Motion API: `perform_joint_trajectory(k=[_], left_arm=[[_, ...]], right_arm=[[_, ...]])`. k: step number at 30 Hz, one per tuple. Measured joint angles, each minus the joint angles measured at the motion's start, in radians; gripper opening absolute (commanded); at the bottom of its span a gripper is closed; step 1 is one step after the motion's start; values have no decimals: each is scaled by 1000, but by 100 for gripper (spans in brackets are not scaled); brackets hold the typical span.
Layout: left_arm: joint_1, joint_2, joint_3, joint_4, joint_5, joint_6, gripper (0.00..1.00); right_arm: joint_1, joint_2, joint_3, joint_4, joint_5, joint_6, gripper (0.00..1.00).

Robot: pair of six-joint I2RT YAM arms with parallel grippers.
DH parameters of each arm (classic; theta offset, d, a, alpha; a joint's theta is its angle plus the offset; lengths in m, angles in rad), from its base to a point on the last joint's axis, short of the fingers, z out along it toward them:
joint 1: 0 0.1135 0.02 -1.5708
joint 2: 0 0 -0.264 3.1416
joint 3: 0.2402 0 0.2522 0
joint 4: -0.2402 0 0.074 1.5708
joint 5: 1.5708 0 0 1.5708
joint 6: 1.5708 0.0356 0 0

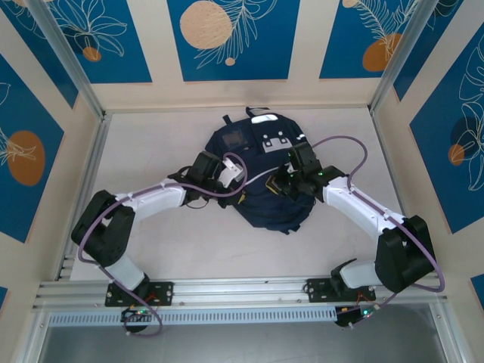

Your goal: Pack books, pencil case, and school supplies into a backpack

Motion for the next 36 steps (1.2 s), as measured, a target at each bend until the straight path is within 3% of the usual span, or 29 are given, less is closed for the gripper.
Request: perform_joint_trajectory(k=[20, 21, 23, 27, 31, 36], left_arm=[[-110, 50, -16, 135, 1, -174, 0], [-113, 56, -14, 140, 3, -192, 3], [-117, 63, -13, 149, 10, -220, 23], [-141, 58, -9, 161, 39, -266, 47], [-143, 13, -10, 134, 31, -302, 62], [-112, -104, -34, 70, -23, -346, 74]], right_arm=[[27, -2, -49, 48, 10, 37, 2], [27, -6, -57, 50, 13, 40, 5], [27, -24, -79, 52, 23, 48, 15], [31, -92, -119, 34, 40, 52, 34], [45, -199, -138, -55, 82, 37, 42], [77, -289, -138, -190, 174, -6, 46]])
